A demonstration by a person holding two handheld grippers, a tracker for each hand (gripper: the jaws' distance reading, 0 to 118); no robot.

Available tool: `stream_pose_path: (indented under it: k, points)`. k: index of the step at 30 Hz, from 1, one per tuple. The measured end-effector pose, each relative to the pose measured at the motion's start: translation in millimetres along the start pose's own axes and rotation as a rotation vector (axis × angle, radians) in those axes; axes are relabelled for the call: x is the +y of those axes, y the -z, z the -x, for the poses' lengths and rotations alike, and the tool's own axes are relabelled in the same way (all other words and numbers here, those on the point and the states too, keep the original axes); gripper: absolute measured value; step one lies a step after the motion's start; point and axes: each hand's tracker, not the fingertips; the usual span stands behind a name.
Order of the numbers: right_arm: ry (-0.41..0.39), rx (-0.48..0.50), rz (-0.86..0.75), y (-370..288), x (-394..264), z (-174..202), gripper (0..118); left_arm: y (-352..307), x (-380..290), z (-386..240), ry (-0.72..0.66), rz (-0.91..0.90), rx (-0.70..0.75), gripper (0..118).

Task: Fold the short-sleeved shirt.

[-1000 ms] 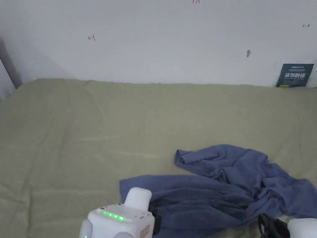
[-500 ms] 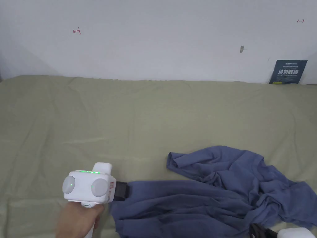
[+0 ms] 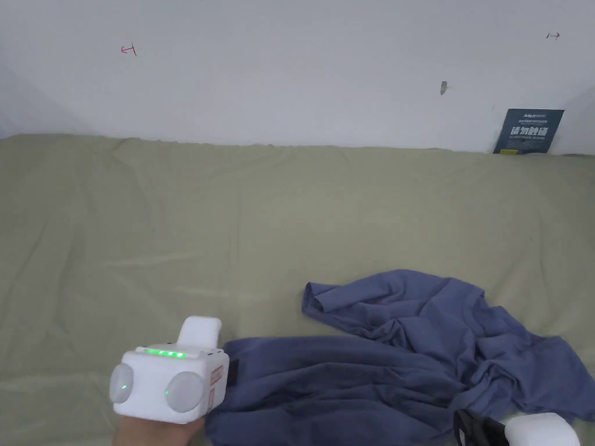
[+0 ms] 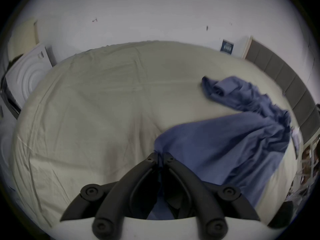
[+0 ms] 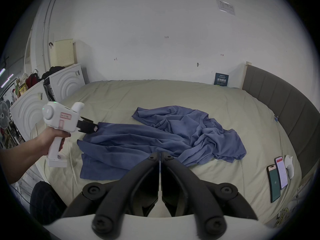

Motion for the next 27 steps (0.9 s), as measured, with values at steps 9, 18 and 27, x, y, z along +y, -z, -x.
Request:
stream_pose_path:
  k: [9, 18, 27]
  points:
    - [-0.057, -0.047, 0.012, 53, 41, -42, 4, -42, -10, -3, -0.022, -0.13, -0.054, 2]
    - [0.017, -0.112, 0.202, 218, 131, -139, 5, -35, -7, -7, -0.028, -0.144, -0.096, 2]
    - [-0.094, -0.065, 0.373, 345, 150, -163, 97, -22, -3, -1, -0.047, -0.126, -0.096, 2]
